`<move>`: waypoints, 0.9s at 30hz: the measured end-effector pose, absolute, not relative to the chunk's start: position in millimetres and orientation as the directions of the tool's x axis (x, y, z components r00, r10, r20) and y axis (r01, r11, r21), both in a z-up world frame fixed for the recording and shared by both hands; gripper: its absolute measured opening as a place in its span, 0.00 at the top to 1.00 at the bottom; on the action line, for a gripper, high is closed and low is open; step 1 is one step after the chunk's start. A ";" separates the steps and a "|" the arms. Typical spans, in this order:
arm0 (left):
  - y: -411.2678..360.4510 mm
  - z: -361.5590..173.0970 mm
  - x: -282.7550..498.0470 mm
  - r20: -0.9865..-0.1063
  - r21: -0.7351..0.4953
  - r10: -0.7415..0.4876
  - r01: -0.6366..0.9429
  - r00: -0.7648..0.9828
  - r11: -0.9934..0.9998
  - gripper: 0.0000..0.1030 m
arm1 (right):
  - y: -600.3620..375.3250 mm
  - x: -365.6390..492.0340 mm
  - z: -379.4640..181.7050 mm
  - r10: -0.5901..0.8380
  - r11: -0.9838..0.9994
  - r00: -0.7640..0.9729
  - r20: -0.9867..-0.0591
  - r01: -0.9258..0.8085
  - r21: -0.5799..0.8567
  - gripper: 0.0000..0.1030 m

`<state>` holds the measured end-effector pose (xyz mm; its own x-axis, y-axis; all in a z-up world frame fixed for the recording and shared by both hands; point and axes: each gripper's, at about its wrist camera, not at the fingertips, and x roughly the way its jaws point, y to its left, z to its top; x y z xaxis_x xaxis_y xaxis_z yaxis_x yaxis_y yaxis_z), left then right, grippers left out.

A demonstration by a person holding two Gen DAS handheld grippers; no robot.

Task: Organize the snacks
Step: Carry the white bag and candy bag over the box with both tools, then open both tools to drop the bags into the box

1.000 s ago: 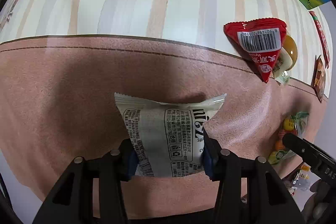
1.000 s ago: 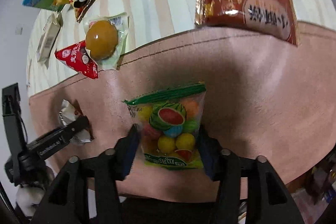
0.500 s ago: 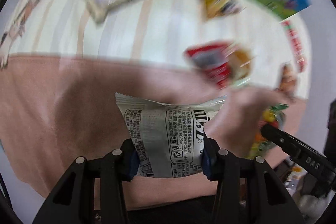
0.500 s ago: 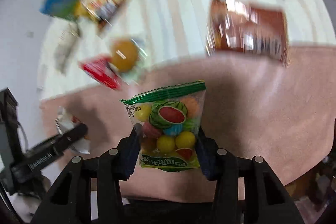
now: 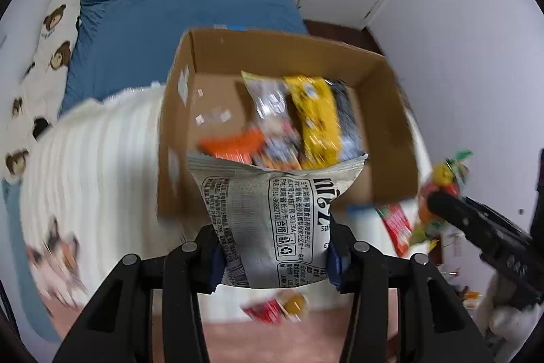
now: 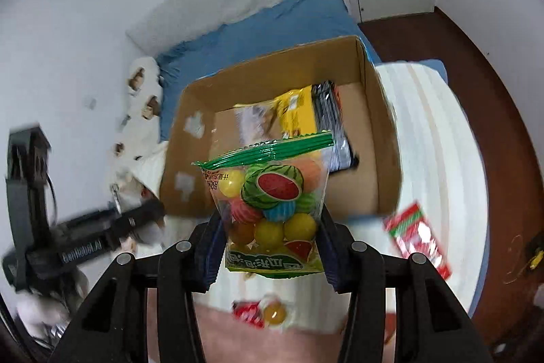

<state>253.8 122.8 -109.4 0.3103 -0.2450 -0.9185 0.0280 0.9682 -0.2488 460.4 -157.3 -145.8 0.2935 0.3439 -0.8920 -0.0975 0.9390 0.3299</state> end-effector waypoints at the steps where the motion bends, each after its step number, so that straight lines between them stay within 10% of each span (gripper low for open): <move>1: 123.3 -115.3 272.9 -0.931 -0.232 -0.230 0.027 0.283 0.972 0.57 | -155.5 475.3 -153.5 0.325 0.946 0.279 -0.904 -0.090 0.312 0.50; 17: 138.3 -214.5 423.6 -0.990 -0.135 -0.136 -0.045 -0.025 0.990 0.56 | -142.0 551.0 -273.7 0.129 0.989 -0.038 -0.991 -0.074 0.131 0.40; 19: 140.8 -217.5 427.4 -0.987 -0.160 -0.161 -0.047 -0.024 0.986 0.41 | -142.8 551.1 -276.4 0.116 0.990 -0.034 -0.993 -0.081 0.119 0.06; 22: 145.0 -216.0 429.2 -0.986 -0.164 -0.164 -0.051 -0.001 0.985 0.12 | -147.5 554.8 -277.2 0.126 0.990 -0.032 -0.992 -0.064 0.128 0.04; 27: 144.8 -212.3 425.9 -0.988 -0.154 -0.153 -0.052 0.008 0.987 0.08 | -150.5 558.1 -270.0 0.133 0.989 -0.008 -0.991 -0.058 0.134 0.04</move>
<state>425.9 144.8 -212.3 0.0082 -0.1533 -0.9881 -0.0523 0.9868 -0.1535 558.1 -150.5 -270.0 -0.0078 0.1333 -0.9910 -0.0578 0.9894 0.1336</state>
